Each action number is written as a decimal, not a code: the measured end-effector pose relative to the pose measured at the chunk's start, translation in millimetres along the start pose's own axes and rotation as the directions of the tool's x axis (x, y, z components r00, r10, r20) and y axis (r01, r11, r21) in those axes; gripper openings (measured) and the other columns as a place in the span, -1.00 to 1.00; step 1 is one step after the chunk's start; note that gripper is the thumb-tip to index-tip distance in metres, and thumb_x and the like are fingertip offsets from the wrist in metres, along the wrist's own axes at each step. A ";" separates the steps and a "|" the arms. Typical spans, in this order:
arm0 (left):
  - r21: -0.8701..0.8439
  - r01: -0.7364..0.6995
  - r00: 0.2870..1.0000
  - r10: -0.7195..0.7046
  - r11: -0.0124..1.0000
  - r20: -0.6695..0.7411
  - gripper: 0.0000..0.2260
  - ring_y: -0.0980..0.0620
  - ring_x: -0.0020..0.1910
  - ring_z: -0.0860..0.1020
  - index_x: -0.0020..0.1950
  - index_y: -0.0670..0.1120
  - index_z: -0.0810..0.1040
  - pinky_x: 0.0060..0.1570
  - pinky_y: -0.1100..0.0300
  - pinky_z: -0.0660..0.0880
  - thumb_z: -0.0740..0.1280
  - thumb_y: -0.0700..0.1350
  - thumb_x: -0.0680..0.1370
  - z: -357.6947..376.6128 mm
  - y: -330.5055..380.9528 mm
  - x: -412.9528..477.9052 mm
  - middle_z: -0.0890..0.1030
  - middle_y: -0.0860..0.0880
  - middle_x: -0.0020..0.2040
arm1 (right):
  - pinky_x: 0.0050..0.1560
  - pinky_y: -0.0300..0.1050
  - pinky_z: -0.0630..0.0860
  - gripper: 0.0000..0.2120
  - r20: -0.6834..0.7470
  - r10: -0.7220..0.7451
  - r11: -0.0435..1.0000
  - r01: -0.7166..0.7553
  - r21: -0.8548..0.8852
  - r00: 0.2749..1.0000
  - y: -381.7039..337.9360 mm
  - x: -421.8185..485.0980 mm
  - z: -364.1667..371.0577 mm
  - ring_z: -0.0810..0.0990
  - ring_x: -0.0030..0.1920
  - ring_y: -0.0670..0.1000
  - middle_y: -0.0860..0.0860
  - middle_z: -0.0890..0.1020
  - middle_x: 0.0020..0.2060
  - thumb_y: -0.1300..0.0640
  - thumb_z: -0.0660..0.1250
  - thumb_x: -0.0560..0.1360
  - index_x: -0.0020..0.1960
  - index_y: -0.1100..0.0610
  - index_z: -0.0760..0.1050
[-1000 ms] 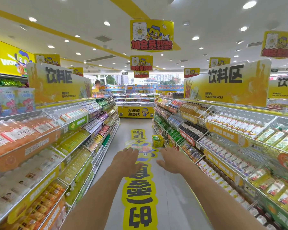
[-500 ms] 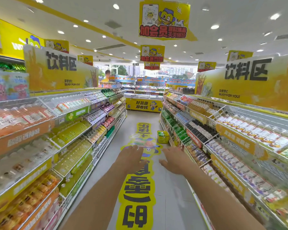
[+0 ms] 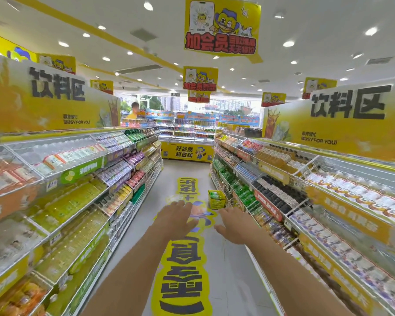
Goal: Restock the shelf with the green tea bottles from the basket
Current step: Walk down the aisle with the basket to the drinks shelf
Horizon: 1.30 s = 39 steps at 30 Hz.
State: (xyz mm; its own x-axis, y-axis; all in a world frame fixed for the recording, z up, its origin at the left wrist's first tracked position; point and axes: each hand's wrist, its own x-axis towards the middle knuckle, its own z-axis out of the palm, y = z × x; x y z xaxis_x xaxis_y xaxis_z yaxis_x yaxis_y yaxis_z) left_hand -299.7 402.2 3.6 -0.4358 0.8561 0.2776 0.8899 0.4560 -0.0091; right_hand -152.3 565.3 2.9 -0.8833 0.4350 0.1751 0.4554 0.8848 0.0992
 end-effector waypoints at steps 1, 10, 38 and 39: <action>0.003 0.003 1.000 -0.003 1.000 -0.001 -0.49 -0.16 0.32 0.45 0.45 -0.11 0.34 0.21 -0.04 0.41 0.17 0.21 0.64 0.9 -16.4 16.4 0.47 -0.13 0.31 | 0.24 0.16 0.50 -0.49 0.002 0.005 1.000 -0.005 0.000 1.000 -0.4 21.4 -1.6 0.44 0.35 0.19 0.12 0.46 0.35 -0.18 0.16 0.65 0.46 0.13 0.33; -0.011 -0.023 1.000 0.023 1.000 0.010 -0.35 -0.13 0.30 0.47 0.45 -0.07 0.35 0.15 0.00 0.43 0.03 0.35 0.55 37.8 -119.3 130.2 0.49 -0.09 0.30 | 0.15 0.13 0.49 -0.53 -0.015 0.041 0.999 -0.041 -0.004 0.999 -24.5 181.3 11.3 0.48 0.28 0.18 0.12 0.48 0.28 -0.21 0.12 0.65 0.38 0.12 0.35; 0.083 0.049 0.999 -0.048 0.995 -0.022 -0.49 -0.19 0.25 0.49 0.35 -0.11 0.39 0.12 -0.05 0.44 0.18 0.26 0.62 161.2 -389.5 608.4 0.50 -0.14 0.23 | 0.28 0.16 0.45 -0.49 -0.024 -0.059 0.997 0.060 0.044 0.998 61.0 751.4 120.4 0.42 0.37 0.21 0.16 0.48 0.37 -0.14 0.13 0.65 0.46 0.17 0.35; 0.070 0.059 0.998 -0.057 0.996 -0.020 -0.50 -0.19 0.26 0.49 0.34 -0.11 0.40 0.12 -0.05 0.43 0.18 0.26 0.61 168.4 -400.9 623.5 0.50 -0.14 0.23 | 0.29 0.17 0.45 -0.48 -0.023 -0.065 0.997 0.067 0.048 0.998 61.1 769.2 126.0 0.42 0.38 0.22 0.17 0.48 0.38 -0.14 0.14 0.65 0.47 0.17 0.34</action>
State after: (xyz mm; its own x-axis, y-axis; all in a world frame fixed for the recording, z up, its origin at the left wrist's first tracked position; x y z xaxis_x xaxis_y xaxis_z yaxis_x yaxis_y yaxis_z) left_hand -950.8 794.1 18.5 -0.4833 0.8235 0.2972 0.8512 0.5213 -0.0604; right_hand -818.0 975.1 20.3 -0.9084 0.3721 0.1908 0.3896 0.9188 0.0631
